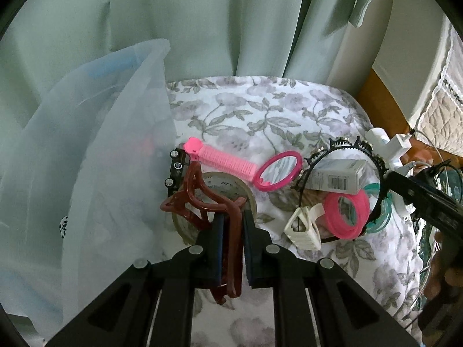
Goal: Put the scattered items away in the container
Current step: 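Grasp the red claw clip on the tape roll with the left tool, then grasp the black beaded headband with the right tool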
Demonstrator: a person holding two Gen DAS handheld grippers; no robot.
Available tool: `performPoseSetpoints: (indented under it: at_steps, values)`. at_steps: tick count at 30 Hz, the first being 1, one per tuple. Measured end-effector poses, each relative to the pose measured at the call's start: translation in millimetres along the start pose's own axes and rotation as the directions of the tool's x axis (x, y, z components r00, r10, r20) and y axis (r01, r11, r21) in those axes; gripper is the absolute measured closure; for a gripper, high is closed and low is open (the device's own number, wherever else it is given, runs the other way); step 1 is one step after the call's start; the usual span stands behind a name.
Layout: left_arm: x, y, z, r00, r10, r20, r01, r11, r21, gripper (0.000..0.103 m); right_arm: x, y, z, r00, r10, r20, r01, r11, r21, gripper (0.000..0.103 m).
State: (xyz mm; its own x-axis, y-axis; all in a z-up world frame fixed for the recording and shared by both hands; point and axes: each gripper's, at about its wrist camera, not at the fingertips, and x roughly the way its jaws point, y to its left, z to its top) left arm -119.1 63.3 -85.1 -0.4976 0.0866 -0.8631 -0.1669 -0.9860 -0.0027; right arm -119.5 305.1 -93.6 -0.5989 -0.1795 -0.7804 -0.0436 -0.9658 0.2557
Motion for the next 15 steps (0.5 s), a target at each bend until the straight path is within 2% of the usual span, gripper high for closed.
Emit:
performPoseSetpoints:
  at_steps: [5,7,11,12,15]
  values:
    - [1,4,1,1.0,-0.015,0.0,0.015,1.0,-0.014,0.091,20,7,4,0.998,-0.029,-0.049,0.025,0.998,-0.065,0.039]
    - [2,5,1,1.0,-0.019,0.0,0.019,1.0,-0.016,0.091,26,9,5,0.998,-0.036,-0.061,0.031,0.997,-0.077,0.054]
    - [2,5,1,1.0,-0.026,0.0,0.026,1.0,-0.016,0.091,29,16,11,0.997,-0.042,-0.058,0.036,0.994,-0.101,0.072]
    - [2,5,1,1.0,-0.029,0.001,0.029,0.999,-0.017,0.091,25,18,13,0.998,-0.044,-0.046,0.039,0.994,-0.106,0.08]
    - [-3,7,1,0.999,-0.037,0.011,0.037,0.999,-0.023,0.091,10,24,20,0.999,-0.048,-0.005,0.047,0.991,-0.123,0.081]
